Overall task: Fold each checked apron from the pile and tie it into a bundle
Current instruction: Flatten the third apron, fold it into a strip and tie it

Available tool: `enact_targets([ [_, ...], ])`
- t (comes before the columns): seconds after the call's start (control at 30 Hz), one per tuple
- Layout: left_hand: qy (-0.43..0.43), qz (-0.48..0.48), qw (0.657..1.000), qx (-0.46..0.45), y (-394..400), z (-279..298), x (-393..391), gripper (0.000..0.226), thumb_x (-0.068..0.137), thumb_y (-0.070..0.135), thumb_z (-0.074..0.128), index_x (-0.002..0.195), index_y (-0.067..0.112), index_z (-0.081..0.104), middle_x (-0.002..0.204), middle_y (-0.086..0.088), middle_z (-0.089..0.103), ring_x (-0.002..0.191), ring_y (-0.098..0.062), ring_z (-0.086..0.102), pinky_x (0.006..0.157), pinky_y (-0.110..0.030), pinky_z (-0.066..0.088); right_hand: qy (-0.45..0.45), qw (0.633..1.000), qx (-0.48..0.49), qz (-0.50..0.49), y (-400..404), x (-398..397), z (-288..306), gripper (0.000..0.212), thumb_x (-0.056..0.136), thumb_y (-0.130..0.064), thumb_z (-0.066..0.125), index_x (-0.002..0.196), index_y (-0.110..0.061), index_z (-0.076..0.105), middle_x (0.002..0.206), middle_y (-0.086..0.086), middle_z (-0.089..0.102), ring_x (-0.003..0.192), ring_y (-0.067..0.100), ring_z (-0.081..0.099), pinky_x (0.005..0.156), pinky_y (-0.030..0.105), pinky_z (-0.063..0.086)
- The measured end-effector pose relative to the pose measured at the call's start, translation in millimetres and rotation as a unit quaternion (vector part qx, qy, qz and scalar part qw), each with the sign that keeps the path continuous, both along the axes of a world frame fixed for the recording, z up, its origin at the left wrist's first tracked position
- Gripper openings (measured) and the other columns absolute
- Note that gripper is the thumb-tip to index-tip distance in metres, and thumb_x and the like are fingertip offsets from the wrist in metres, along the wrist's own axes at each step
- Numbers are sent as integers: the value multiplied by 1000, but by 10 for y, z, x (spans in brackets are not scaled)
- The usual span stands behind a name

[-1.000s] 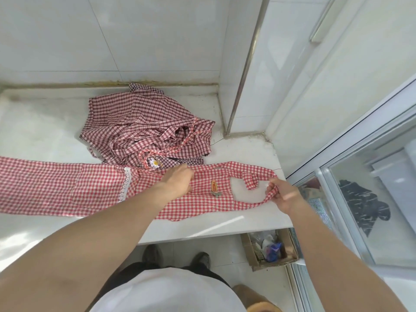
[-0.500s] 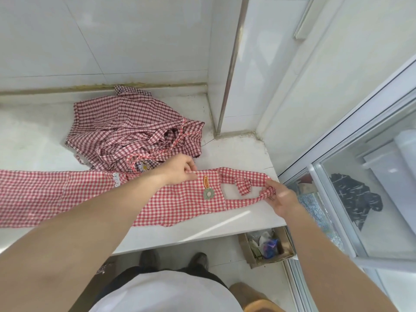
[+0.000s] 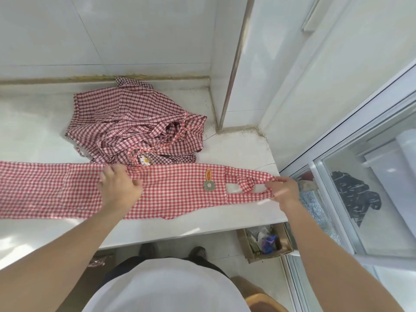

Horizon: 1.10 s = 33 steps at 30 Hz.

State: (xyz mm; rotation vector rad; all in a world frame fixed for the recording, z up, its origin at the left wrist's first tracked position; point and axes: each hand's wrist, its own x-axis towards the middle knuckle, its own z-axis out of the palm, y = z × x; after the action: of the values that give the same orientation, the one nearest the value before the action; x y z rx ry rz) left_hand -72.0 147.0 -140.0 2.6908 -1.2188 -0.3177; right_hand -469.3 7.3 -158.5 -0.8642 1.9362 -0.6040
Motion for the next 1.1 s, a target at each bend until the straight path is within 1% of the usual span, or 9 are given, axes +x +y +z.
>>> enact_targets([
  [0.13, 118, 30, 971, 208, 225, -255, 296, 104, 87, 66, 58, 154, 11, 0, 162, -18, -8, 150, -43, -2, 117, -62, 14, 196, 965, -41, 172, -44, -94, 115, 27, 76, -4, 66, 58, -23, 60, 71, 13, 72, 74, 30, 70, 69, 42, 60],
  [0.2, 132, -23, 951, 279, 302, -346, 349, 117, 82, 80, 46, 151, 18, -27, 157, -11, -36, 147, -42, -23, 115, -67, 2, 242, 949, -59, 191, -90, -269, 177, 22, 74, -2, 68, 61, -20, 63, 69, 11, 70, 67, 28, 68, 62, 40, 60],
  [0.3, 167, -38, 940, 295, 281, -335, 323, 123, 79, 82, 49, 147, 22, -35, 152, -9, -46, 145, -44, -27, 115, -70, 2, 313, 922, -82, 212, -124, -301, 231, 13, 76, -1, 64, 76, -13, 68, 70, 8, 67, 66, 28, 67, 59, 35, 58],
  [0.37, 160, -33, 940, 301, 242, -319, 288, 125, 79, 80, 51, 148, 21, -35, 152, -10, -46, 145, -44, -26, 115, -71, 4, 273, 936, -71, 210, -182, -221, 222, 11, 83, -3, 59, 78, -11, 64, 74, 11, 66, 74, 32, 68, 63, 34, 54],
  [0.5, 153, -38, 940, 302, 294, -306, 318, 126, 78, 80, 53, 147, 21, -35, 153, -10, -45, 146, -44, -26, 115, -70, 3, 7, 992, 70, 101, -267, -290, 363, 22, 95, 5, 51, 79, -8, 57, 93, 16, 61, 72, 23, 61, 58, 30, 55],
  [0.7, 159, -23, 934, 320, 197, -284, 334, 130, 77, 75, 62, 151, 19, -30, 156, -12, -40, 146, -45, -25, 118, -67, 6, -174, 974, 145, -7, -185, -354, 418, 15, 98, 5, 47, 108, 3, 58, 93, 15, 66, 79, 22, 64, 50, 28, 59],
  [0.9, 51, -45, 970, 232, 4, -149, 159, 107, 84, 68, 59, 155, 12, 3, 160, -21, 7, 148, -42, 13, 120, -57, 18, -366, 917, 140, -67, -140, -452, 429, 30, 91, 12, 39, 116, -1, 50, 111, 12, 55, 94, 21, 58, 83, 35, 54],
  [1.03, 107, -137, 949, 263, 62, -307, 62, 113, 87, 70, 53, 153, 20, -24, 159, -15, -31, 150, -35, -21, 122, -55, -1, -368, 917, 82, -133, -187, -554, 405, 70, 79, 2, 59, 146, -6, 40, 111, 10, 53, 88, 17, 54, 74, 32, 50],
  [1.1, 140, -137, 935, 295, 88, -320, 73, 116, 86, 72, 51, 149, 24, -34, 153, -15, -43, 145, -35, -32, 121, -54, -6, -367, 916, 53, -155, -225, -601, 391, 63, 79, 1, 63, 139, -8, 47, 109, 9, 54, 78, 15, 53, 70, 29, 50],
])
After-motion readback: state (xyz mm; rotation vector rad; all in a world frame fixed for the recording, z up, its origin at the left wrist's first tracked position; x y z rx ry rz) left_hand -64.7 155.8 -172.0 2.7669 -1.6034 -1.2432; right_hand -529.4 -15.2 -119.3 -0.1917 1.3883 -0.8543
